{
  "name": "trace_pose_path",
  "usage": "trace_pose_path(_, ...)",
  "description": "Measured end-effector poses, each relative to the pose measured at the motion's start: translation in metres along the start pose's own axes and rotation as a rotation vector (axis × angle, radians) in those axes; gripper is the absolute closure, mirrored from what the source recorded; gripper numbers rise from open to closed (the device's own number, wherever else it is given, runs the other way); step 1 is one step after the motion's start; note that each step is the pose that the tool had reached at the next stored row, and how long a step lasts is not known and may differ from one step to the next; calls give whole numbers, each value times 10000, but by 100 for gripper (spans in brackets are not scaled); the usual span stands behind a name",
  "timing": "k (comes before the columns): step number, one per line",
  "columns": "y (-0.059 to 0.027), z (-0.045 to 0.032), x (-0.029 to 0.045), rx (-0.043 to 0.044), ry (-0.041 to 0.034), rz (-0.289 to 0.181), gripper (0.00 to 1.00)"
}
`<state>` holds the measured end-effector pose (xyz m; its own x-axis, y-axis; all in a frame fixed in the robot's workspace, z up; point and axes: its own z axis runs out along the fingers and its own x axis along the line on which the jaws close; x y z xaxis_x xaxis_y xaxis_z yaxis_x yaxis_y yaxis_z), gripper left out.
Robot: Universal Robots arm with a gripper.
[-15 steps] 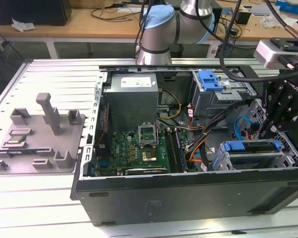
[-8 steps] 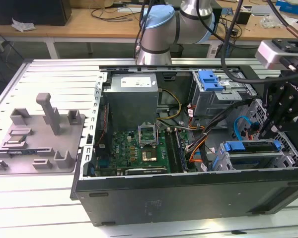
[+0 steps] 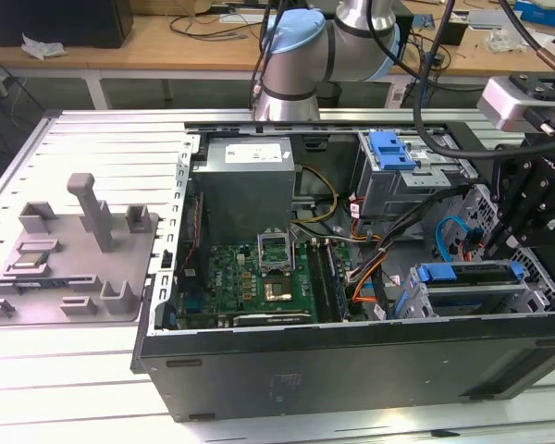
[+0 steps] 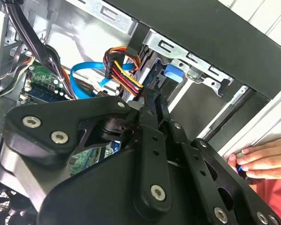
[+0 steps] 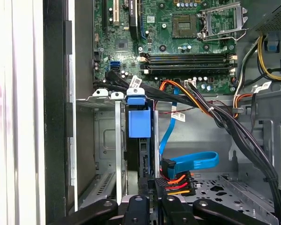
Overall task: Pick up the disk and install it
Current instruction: 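Insert the first disk wire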
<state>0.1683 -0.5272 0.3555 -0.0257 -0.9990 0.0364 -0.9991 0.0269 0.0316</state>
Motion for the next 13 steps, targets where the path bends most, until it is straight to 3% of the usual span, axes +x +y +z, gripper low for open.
trace_pose_path(13, 0, 0, 1, 6, 2, -180, 84)
